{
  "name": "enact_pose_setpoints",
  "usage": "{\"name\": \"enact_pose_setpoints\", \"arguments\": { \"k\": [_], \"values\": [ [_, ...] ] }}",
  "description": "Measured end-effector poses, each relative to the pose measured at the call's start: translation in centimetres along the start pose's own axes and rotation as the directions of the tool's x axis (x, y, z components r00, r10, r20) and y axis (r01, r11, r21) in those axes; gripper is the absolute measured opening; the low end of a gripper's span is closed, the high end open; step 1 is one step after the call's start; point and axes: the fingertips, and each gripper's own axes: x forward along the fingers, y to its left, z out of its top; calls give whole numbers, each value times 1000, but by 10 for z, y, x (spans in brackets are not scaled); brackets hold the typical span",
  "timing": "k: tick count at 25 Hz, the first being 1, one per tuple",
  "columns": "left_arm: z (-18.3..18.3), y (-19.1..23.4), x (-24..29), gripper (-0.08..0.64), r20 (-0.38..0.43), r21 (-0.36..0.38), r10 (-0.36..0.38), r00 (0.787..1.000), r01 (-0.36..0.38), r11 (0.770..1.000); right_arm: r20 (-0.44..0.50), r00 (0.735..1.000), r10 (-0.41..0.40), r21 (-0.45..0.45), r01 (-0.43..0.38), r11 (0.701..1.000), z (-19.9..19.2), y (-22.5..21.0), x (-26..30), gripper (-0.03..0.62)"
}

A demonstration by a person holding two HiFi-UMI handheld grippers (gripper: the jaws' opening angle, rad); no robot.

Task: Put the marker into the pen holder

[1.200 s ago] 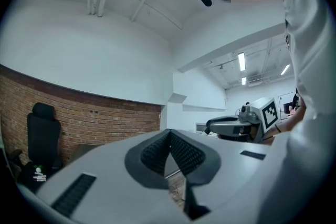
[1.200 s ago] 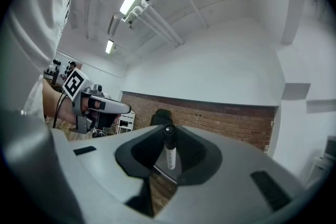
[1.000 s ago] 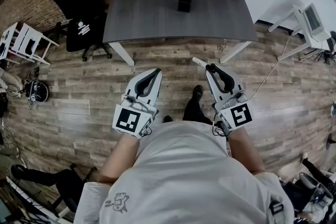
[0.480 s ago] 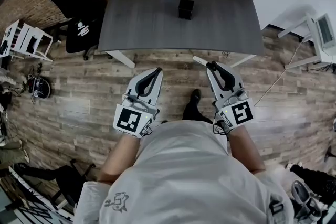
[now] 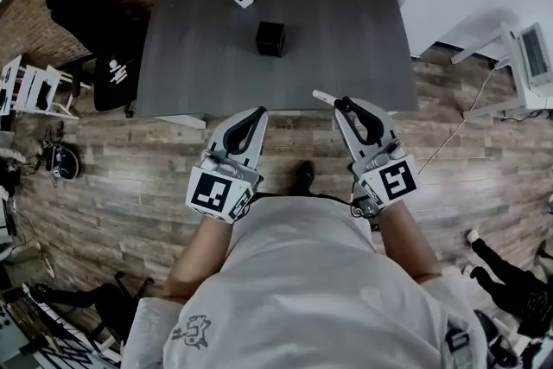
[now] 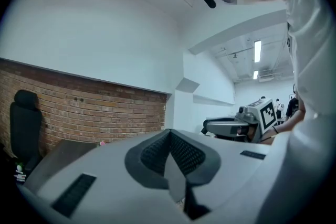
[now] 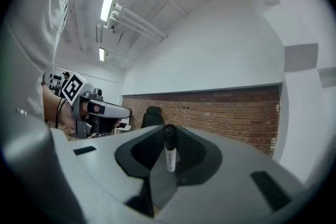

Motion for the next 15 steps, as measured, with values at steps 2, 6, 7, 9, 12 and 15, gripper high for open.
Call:
{"name": "enact_pose_setpoints", "arguments": {
  "k": [2,6,7,9,12,15],
  "values": [
    [-1,-3,17,11,-10,-7,-10,1000,10,1000,-3,1000,-5,5,5,1000,-2,-16,1,77],
    [-7,-2,43,11,-30,-17,-21,999,20,1000,-12,1000,-14,29,14,999,-13,-39,4,77],
    [-9,1,47,11,-29,-33,-18,999,17,999,-20,1000,-13,37,13,999,-18,-42,6,77],
    [-12,7,52,11,-29,-55,-10,1000,8,998,-37,999,-6,45,8,999,-25,-44,11,77],
    [-19,22,59,11,-41,-43,-1,999,-1,999,-51,999,1,33,0,999,-30,-46,25,77],
    [-26,35,69,11,-54,-19,-12,998,11,1000,-62,998,-3,20,4,1000,-33,-48,42,77]
  ]
}}
